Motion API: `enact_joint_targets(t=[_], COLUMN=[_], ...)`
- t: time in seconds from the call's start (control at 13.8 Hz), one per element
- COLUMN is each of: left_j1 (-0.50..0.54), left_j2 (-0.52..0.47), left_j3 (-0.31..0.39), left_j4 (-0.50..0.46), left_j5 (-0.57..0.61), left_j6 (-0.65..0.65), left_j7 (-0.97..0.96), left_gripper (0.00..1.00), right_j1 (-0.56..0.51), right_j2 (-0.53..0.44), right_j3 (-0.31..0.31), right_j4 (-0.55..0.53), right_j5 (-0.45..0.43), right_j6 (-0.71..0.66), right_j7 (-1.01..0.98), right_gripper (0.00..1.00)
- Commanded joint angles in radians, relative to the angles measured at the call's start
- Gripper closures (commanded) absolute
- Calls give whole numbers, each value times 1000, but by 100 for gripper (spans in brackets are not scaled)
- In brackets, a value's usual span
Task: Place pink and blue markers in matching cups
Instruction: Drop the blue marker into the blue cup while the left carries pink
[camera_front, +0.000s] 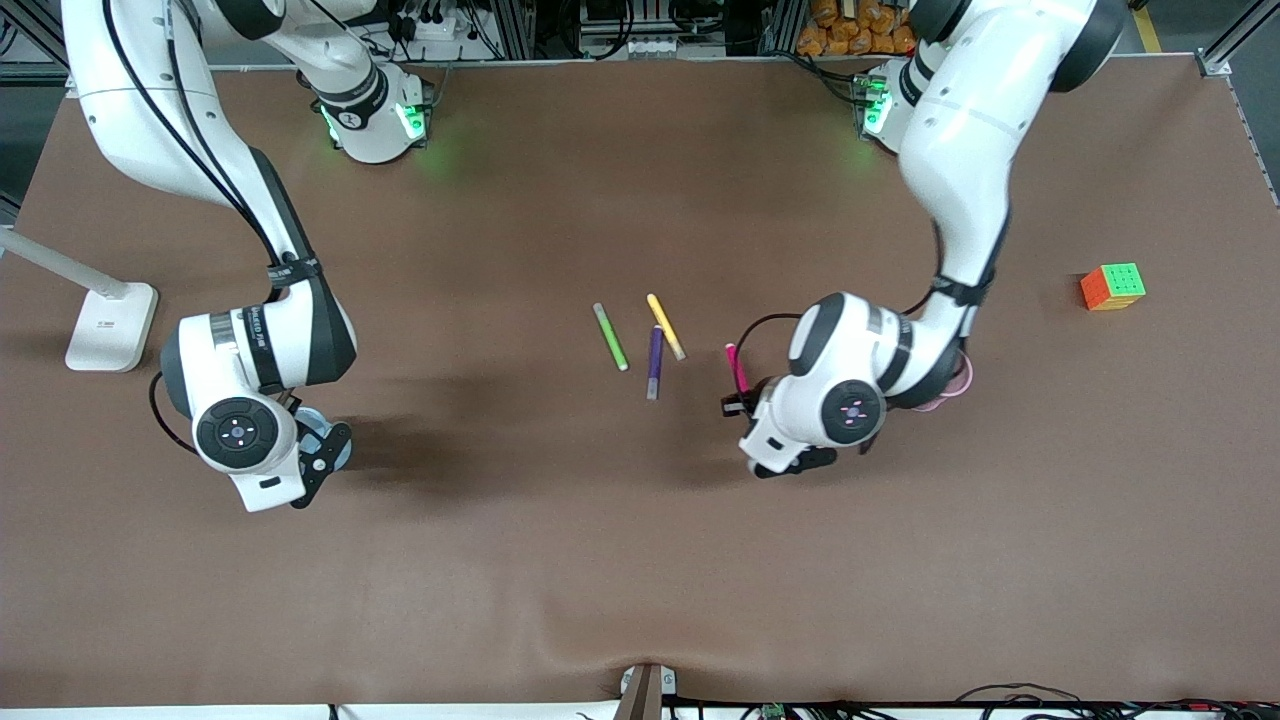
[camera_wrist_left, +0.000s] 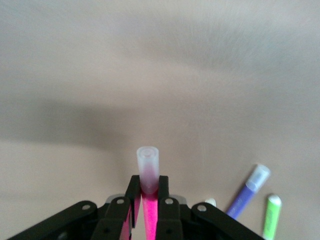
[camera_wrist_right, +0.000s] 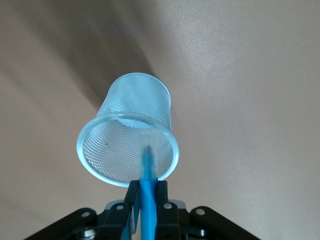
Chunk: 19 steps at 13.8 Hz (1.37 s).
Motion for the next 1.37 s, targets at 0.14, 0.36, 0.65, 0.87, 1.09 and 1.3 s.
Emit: enact_joint_targets(t=[0.14,0.36,0.65,0.87,1.09,1.3], left_j1=[97,162,210,233,233,233], left_j2=[-248,-368,-457,-523,-601,-645], left_j3=[6,6,4,3,4,1], left_j4=[-41,-59,-113,-199,-321,-395], left_j5=[61,119,248,306,328,355], left_j6=[-188,-247,-244,-192,-88,-49], left_j7=[-2,16,25,25,24,25], left_gripper=[100,100,100,100,100,100], right_j1=[-14,-15,-15,-3,2,2], right_j2=[-3,3,3,3,2,0], right_j3=[16,18,18,16,16,16], right_j4=[-43,-46,-57,-57,-57,-55], right_j5=[-14,-8,-8,-8,-8,-10], right_j6=[53,59,79,67,64,61], right_j7=[5,5,7,60,102,102], right_gripper=[100,100,100,74,54,54])
